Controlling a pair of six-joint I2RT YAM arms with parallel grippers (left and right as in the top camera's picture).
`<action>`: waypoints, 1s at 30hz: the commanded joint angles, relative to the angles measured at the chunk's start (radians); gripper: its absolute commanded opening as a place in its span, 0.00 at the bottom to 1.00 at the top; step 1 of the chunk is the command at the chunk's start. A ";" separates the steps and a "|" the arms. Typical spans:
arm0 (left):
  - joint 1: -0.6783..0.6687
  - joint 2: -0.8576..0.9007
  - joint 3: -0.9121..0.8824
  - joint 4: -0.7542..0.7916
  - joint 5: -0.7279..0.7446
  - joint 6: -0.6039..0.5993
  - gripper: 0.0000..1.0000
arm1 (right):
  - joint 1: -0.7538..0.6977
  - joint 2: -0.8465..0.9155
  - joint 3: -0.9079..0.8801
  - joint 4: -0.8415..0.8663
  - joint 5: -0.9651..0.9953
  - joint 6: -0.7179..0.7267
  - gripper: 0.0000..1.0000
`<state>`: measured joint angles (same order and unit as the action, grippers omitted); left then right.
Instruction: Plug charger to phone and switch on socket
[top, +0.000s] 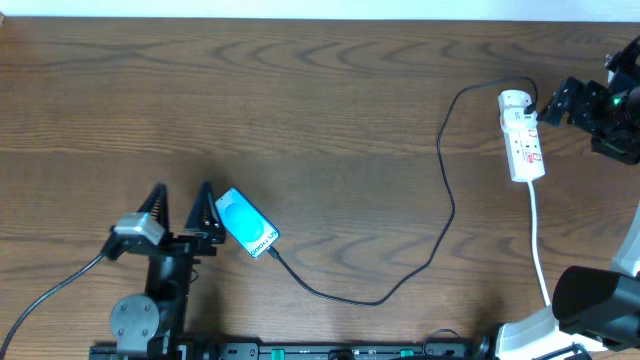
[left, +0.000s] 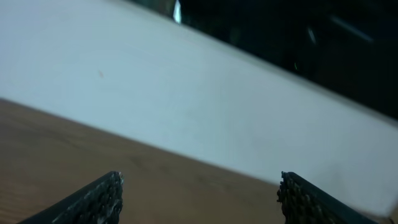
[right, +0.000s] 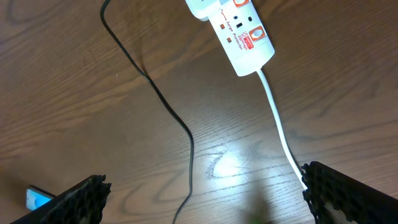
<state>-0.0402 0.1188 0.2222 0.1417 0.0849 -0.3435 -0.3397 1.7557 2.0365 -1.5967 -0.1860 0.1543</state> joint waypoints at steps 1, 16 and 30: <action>0.044 -0.056 -0.009 0.014 -0.084 -0.002 0.80 | 0.024 -0.010 0.011 -0.001 0.000 0.014 0.99; 0.066 -0.117 -0.106 0.019 -0.176 -0.002 0.81 | 0.024 -0.010 0.011 -0.001 0.000 0.014 0.99; 0.096 -0.118 -0.218 -0.098 -0.175 -0.015 0.81 | 0.024 -0.010 0.011 -0.001 0.000 0.014 0.99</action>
<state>0.0509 0.0093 0.0063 0.0975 -0.0814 -0.3443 -0.3397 1.7557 2.0365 -1.5970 -0.1864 0.1543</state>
